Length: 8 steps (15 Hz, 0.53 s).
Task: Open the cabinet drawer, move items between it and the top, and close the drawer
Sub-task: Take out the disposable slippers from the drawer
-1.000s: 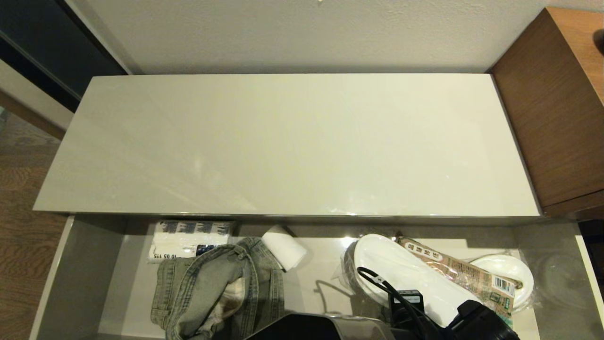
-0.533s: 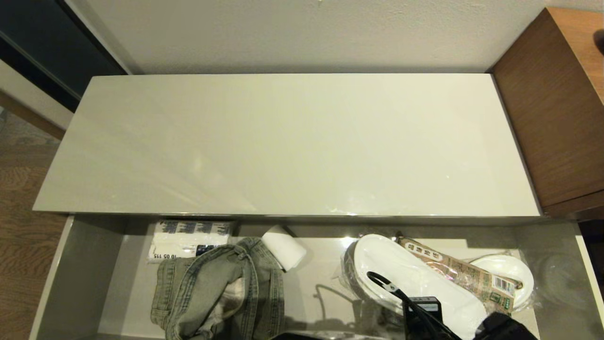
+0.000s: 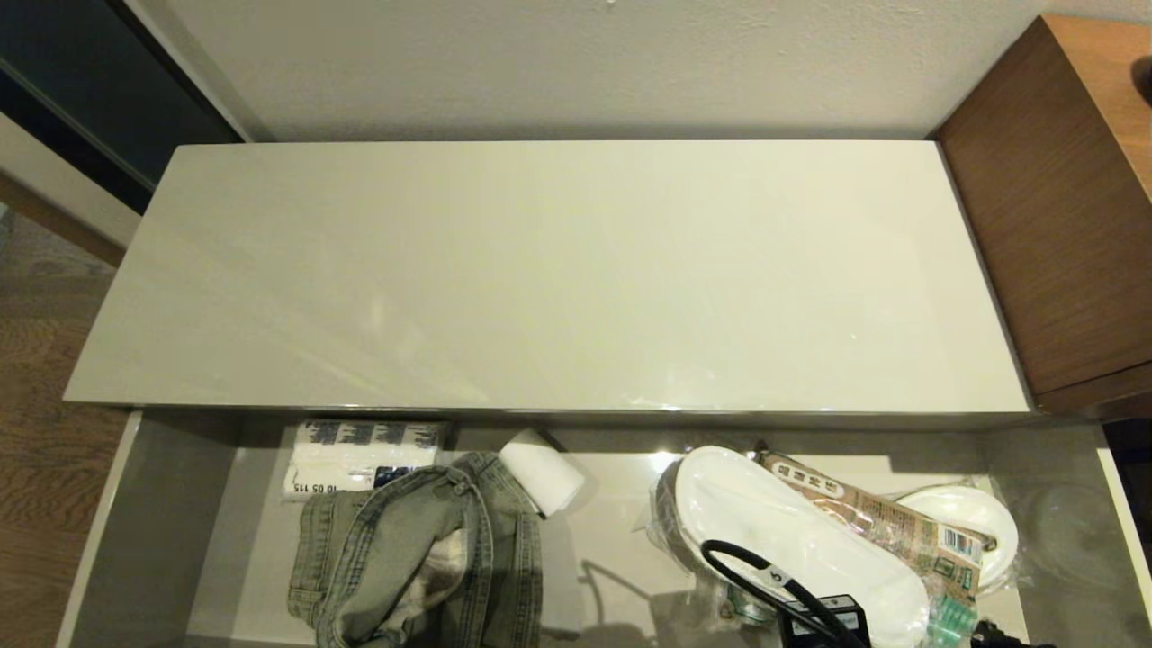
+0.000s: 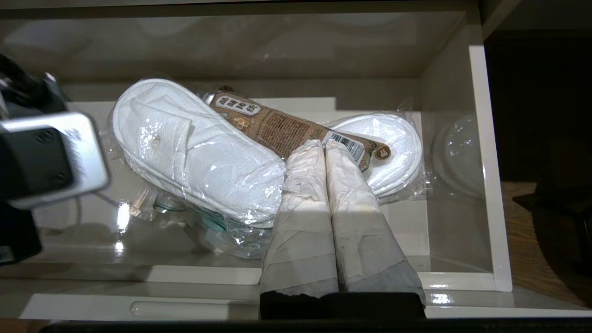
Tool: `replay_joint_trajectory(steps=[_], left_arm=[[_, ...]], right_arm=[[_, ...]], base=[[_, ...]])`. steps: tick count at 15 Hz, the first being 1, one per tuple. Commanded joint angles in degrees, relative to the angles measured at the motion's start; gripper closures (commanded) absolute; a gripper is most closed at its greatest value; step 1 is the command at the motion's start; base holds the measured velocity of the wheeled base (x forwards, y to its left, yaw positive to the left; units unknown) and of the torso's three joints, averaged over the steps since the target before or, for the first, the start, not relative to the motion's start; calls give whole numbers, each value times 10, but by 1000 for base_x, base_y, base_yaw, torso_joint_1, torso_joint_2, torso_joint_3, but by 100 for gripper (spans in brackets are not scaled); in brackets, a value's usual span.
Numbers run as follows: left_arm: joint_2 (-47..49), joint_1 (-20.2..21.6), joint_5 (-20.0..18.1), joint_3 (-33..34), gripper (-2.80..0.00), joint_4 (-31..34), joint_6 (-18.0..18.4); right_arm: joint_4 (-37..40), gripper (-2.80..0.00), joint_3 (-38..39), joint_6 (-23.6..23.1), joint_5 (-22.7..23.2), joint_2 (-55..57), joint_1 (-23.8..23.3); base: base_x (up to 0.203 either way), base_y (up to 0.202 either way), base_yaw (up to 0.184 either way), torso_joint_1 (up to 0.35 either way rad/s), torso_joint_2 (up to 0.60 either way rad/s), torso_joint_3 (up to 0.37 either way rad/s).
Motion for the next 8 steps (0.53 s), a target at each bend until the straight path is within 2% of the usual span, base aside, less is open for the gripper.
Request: replay_joint_trajectory(steps=[1, 3, 8], left_arm=[[-27, -11, 3, -3, 0, 25, -19], [-60, -26, 1, -7, 0, 68, -55], [-89, -36, 2, -9, 0, 67, -66]], right_arm=[[0, 0, 1, 0, 0, -12, 1], [0, 0, 1, 0, 0, -12, 1], [0, 0, 1, 0, 0, -12, 1]], base=[[0, 0, 0, 0, 0, 0], [0, 0, 0, 0, 0, 0], [0, 0, 0, 0, 0, 0]])
